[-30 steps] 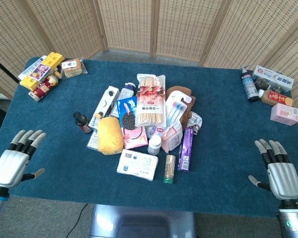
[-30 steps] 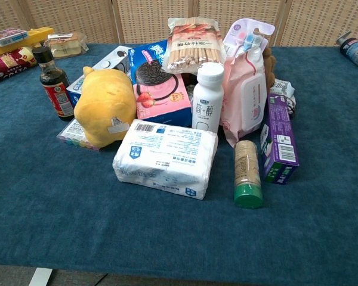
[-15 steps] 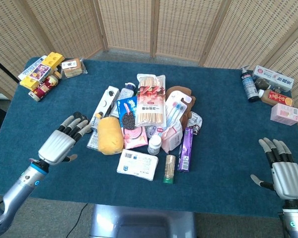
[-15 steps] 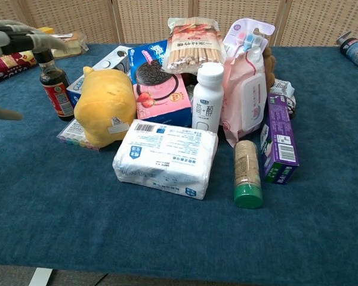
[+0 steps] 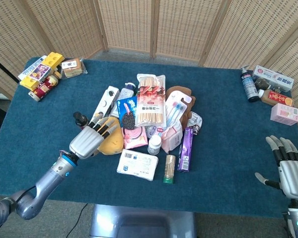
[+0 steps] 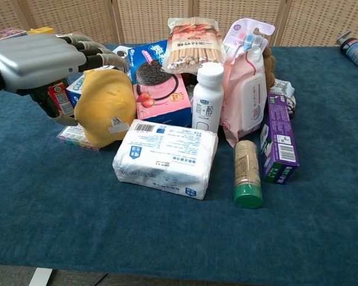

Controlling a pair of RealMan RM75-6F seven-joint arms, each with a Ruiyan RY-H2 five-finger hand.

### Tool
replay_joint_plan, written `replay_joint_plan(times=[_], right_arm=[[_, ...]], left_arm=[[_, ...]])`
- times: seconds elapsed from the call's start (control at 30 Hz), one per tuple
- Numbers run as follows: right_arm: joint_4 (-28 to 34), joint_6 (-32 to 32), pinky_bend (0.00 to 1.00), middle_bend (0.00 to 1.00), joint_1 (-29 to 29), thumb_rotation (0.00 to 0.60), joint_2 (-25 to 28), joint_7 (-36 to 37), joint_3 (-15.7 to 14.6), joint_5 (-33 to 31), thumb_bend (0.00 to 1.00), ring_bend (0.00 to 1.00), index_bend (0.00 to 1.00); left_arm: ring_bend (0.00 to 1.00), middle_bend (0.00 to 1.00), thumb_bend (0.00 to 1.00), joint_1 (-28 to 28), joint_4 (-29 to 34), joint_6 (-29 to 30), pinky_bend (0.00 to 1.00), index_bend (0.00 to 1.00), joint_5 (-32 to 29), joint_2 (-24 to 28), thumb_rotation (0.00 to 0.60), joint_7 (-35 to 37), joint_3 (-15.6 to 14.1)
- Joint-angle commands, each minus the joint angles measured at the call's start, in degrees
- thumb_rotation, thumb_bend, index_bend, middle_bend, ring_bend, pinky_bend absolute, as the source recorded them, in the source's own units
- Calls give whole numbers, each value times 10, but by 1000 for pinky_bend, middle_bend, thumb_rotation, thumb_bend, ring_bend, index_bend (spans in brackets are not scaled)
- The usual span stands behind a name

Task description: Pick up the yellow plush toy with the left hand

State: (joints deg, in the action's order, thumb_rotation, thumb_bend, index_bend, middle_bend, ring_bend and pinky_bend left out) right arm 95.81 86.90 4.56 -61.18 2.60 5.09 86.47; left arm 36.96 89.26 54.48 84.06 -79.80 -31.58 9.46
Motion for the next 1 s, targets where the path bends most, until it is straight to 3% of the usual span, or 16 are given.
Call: replay_joint_plan(times=[0.03, 0.1, 0.2, 0.3, 0.37, 0.47, 0.57, 0.8, 1.0], right_arm=[[2, 1, 0, 0, -1, 600, 4, 7, 2, -2, 0, 0, 0], [2, 1, 0, 0, -1, 600, 5, 10, 2, -2, 0, 0, 0], [3, 2, 0, 0, -2, 600, 7, 14, 2, 0, 0, 0, 0], [5, 2, 0, 0, -2, 600, 8, 18, 1, 1, 0, 0, 0], [6, 2, 0, 0, -2, 600, 9, 18, 1, 2, 0, 0, 0], [8, 3, 0, 0, -3, 600, 11, 20, 0, 4, 0, 0, 0], [8, 3, 0, 0, -3, 600, 11, 21, 0, 5, 0, 0, 0], [7, 0, 0, 0, -3, 600, 11, 21, -1, 4, 0, 0, 0], [9, 1, 0, 0, -3, 600, 10, 17, -3, 7, 0, 0, 0]], left_arm=[[0, 0, 0, 7, -11, 5, 0, 0, -4, -13, 600, -12, -3], [0, 0, 0, 11, -15, 1, 34, 26, -15, -17, 600, -26, -5], [50, 44, 0, 16, -21, 3, 309, 222, -29, -26, 600, -52, -5], [312, 316, 0, 22, -31, 10, 577, 468, -27, -37, 600, -63, -8], [447, 459, 0, 25, -41, 18, 677, 600, -18, -44, 600, -62, -11], [581, 605, 0, 29, -52, 32, 739, 733, -5, -54, 600, -59, -13], [634, 667, 0, 31, -59, 51, 765, 794, 8, -60, 600, -49, -13], [660, 704, 0, 34, -50, 109, 767, 834, 51, -55, 600, -12, -3], [664, 686, 0, 38, -3, 145, 773, 824, 69, -23, 600, -6, 19]])
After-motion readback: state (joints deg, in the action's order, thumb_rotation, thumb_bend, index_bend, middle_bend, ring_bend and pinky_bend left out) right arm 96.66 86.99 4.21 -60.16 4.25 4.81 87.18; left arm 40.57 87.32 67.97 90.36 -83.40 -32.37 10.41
